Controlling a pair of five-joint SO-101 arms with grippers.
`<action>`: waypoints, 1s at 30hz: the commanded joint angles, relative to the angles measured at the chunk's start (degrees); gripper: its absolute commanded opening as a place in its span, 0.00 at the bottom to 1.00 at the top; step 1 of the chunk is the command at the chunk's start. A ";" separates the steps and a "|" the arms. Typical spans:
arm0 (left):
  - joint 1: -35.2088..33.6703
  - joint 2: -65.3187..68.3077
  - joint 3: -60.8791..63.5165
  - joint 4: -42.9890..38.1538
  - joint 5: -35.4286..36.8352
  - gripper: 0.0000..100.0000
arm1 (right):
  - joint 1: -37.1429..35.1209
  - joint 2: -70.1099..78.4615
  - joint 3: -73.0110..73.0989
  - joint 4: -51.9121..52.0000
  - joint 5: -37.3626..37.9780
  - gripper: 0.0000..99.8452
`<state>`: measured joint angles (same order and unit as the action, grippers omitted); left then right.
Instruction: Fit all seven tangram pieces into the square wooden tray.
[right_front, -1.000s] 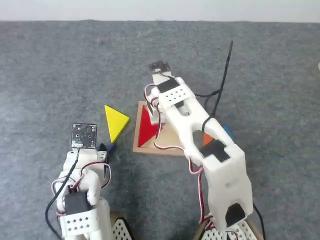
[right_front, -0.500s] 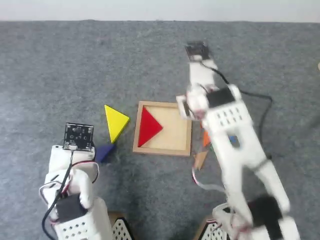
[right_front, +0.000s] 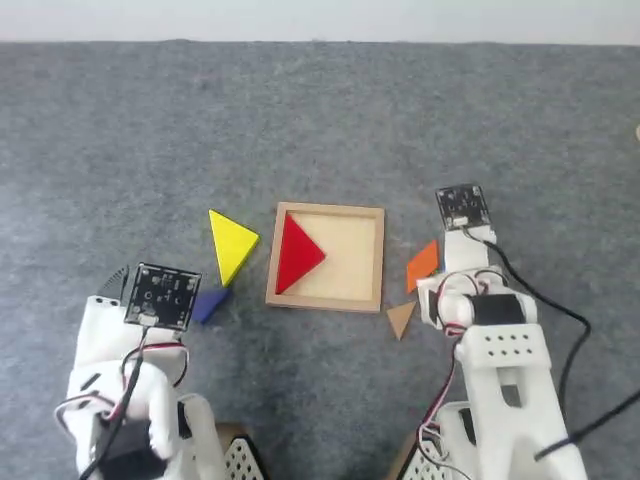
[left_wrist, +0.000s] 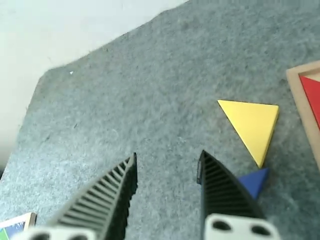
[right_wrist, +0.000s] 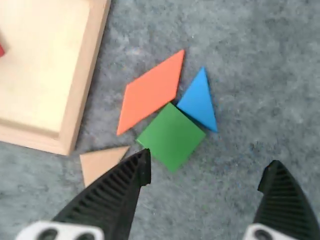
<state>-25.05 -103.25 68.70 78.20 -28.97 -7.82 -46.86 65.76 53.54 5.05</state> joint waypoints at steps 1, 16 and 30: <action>1.41 0.53 -2.77 0.26 -0.44 0.20 | 1.45 -2.15 -0.26 -1.45 0.79 0.35; 11.69 58.29 -44.88 9.14 9.14 0.20 | 10.07 -2.24 -0.88 -0.84 2.29 0.35; 13.89 98.73 -63.52 15.03 12.48 0.29 | 9.98 -2.77 6.51 -2.77 8.62 0.35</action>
<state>-12.57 -8.84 8.22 92.79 -19.65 1.67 -48.00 71.65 53.01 12.97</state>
